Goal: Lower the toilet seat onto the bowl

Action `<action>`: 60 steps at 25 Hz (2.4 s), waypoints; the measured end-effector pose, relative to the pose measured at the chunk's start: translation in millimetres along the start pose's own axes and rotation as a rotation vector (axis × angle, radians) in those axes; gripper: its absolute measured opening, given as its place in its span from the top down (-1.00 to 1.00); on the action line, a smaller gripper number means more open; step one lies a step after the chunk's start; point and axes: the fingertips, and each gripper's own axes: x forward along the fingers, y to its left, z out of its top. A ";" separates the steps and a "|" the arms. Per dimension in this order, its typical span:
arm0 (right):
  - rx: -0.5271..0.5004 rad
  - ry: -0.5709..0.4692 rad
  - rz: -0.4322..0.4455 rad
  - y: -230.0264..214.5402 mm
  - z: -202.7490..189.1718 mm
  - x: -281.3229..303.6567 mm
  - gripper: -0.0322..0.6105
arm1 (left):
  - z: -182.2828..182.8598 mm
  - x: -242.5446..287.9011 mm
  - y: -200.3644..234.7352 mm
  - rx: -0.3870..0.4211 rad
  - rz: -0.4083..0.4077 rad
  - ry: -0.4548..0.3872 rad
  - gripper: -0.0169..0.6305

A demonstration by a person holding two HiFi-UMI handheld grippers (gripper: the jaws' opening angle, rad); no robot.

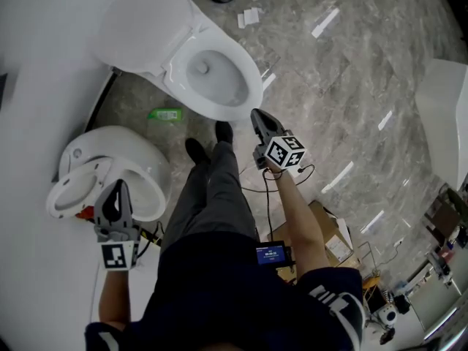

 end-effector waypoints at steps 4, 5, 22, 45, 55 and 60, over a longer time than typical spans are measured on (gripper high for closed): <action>-0.126 -0.037 0.037 45.8 31.5 -9.9 0.84 | 15.8 0.2 5.2 0.000 0.006 -0.042 0.87; -0.162 -0.048 0.048 59.1 39.2 -12.7 0.84 | 19.7 0.1 7.2 -0.003 0.011 -0.053 0.87; -0.490 -0.198 0.189 241.3 123.7 -51.4 0.84 | 81.7 -20.9 33.3 -0.020 0.092 -0.267 0.87; -0.824 -0.354 0.337 426.7 188.6 -99.7 0.83 | 159.6 -85.0 61.6 -0.006 0.182 -0.498 0.87; -0.879 -0.369 0.335 454.0 191.0 -101.1 0.83 | 168.5 -103.0 72.4 -0.009 0.227 -0.553 0.87; -0.918 -0.373 0.333 468.1 188.3 -102.1 0.84 | 168.5 -110.0 77.3 -0.012 0.238 -0.558 0.87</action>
